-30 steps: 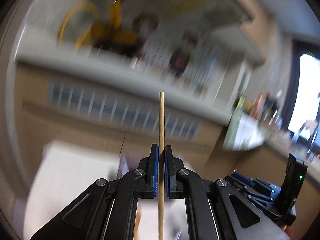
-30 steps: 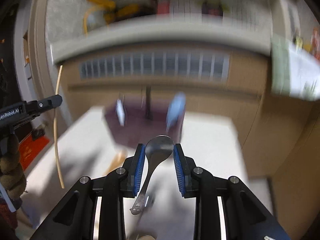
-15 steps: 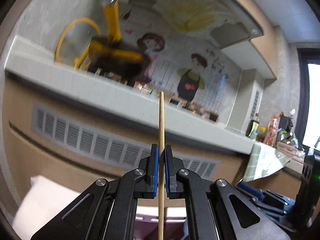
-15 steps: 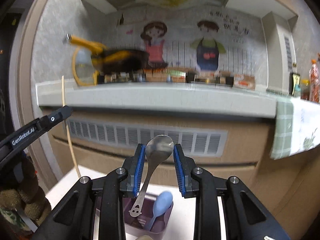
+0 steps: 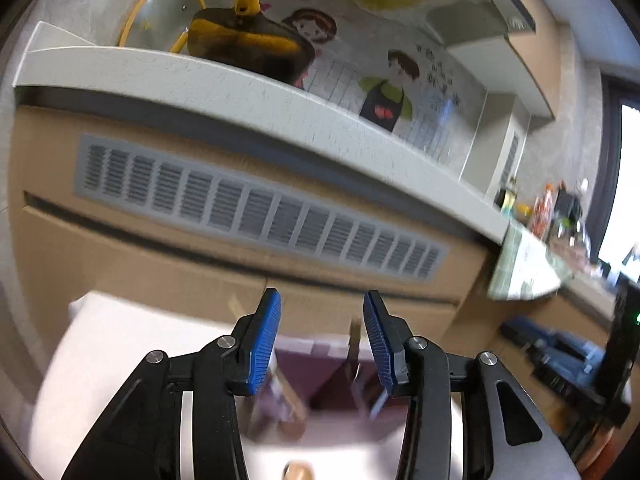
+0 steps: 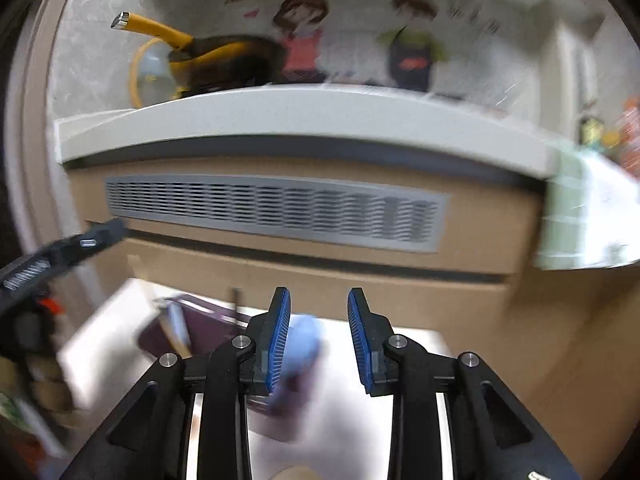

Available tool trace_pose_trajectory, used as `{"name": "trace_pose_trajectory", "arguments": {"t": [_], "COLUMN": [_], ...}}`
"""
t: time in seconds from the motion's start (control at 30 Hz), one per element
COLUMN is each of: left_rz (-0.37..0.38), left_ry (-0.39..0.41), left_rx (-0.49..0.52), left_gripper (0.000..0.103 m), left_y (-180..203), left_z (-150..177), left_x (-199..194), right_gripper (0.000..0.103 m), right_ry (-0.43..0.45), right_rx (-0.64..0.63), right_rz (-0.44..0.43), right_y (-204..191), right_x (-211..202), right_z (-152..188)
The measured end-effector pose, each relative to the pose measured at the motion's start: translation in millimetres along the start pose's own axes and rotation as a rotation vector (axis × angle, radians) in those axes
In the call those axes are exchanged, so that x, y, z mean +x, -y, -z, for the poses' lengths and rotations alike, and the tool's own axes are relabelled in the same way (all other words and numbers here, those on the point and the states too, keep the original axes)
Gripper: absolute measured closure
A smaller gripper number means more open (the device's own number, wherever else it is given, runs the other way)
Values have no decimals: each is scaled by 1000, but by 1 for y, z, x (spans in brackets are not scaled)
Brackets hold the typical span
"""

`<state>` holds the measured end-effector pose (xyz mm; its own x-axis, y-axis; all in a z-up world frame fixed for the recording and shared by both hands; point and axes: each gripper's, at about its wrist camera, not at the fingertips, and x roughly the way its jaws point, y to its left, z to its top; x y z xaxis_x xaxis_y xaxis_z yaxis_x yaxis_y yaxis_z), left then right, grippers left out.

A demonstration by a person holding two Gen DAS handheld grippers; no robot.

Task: Organize utensils
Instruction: 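Grasp another wooden chopstick with the left gripper while the right gripper grasps the white-handled spoon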

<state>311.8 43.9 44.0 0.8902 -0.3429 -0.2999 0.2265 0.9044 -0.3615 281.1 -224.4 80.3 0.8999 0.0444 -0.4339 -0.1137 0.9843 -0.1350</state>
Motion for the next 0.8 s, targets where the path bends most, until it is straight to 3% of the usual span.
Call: {"name": "trace_pose_trajectory", "arguments": {"t": [0.07,0.13,0.23,0.37,0.5,0.67,0.73,0.8], "left_rz": [18,67,133,245,299,327,307,239], "left_ry": [-59,-167,-322,-498,-591,-639,-646,-646], "left_rx": [16,78,245,459,555,601,626,653], "left_gripper": [59,59,59,59,59,59,59,59], "left_y": [2,11,36,70,95,113,117,116], "left_z": [19,47,95,156,189,208,213,218], "left_x": [-11,-18,-28,-44,-53,-56,-55,-51], "right_gripper": [72,72,72,72,72,72,72,72], "right_ry": [-35,-107,-244,-331,-386,-405,-418,-428], "right_rx": [-16,-30,-44,-13,39,138,167,180], "right_rz": [6,-48,-168,-203,-210,-222,-239,-259], "right_y": [5,8,10,14,22,36,40,38], "right_x": [-15,-25,-39,-59,-67,-68,-66,-65], "right_z": [19,39,78,123,153,172,173,170]}}
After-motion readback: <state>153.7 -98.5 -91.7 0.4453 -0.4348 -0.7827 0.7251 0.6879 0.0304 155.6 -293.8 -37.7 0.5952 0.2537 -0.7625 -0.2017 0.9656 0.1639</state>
